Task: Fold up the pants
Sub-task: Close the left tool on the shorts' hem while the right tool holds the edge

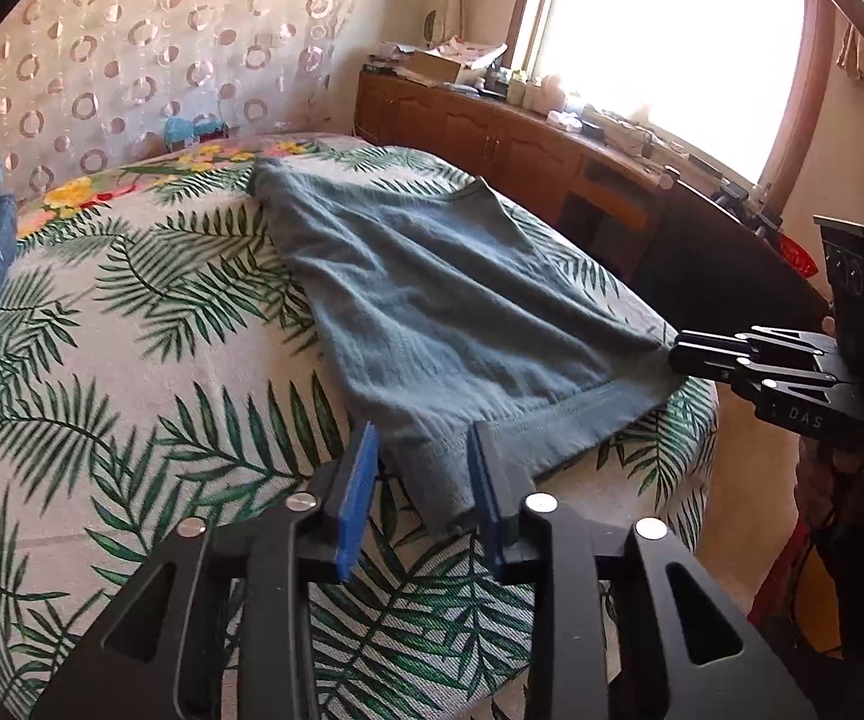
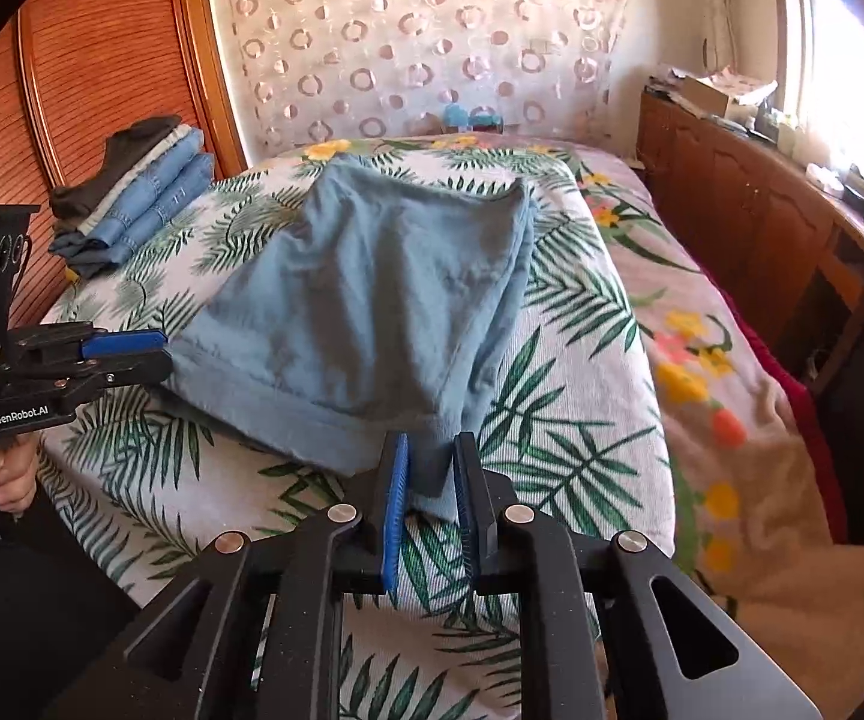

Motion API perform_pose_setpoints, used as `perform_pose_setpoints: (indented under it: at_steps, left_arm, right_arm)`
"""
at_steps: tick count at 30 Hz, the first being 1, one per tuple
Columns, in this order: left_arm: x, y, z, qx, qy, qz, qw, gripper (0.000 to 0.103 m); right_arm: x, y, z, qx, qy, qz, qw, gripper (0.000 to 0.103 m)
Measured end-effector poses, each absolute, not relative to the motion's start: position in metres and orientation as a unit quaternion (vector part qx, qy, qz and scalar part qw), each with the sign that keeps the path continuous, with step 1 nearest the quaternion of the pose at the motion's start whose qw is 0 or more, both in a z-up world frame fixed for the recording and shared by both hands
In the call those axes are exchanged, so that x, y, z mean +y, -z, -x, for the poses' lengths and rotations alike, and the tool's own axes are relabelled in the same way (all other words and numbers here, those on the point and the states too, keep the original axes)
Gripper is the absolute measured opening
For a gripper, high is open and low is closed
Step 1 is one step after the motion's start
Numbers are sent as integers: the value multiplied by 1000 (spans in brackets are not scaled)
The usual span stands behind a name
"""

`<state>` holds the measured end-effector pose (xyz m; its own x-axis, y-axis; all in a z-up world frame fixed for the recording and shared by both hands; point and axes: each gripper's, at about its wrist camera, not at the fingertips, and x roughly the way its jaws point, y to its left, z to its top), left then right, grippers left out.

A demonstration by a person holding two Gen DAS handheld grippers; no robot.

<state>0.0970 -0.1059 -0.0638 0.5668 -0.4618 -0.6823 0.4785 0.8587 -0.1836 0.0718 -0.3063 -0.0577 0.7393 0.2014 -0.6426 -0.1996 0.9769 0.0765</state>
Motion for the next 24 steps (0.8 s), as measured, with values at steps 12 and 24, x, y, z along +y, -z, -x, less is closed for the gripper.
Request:
perform_pose_setpoints:
  at_steps: [12,24]
  left_arm:
    - [-108,73,-108,393,252,-13,884,49]
    - [-111,87,-113,411,255,-5,875,50]
  right_arm:
    - [-308,78,-85,356,-106,-20,928,33]
    - [-309,78,-91,371,-120,-35,920,37]
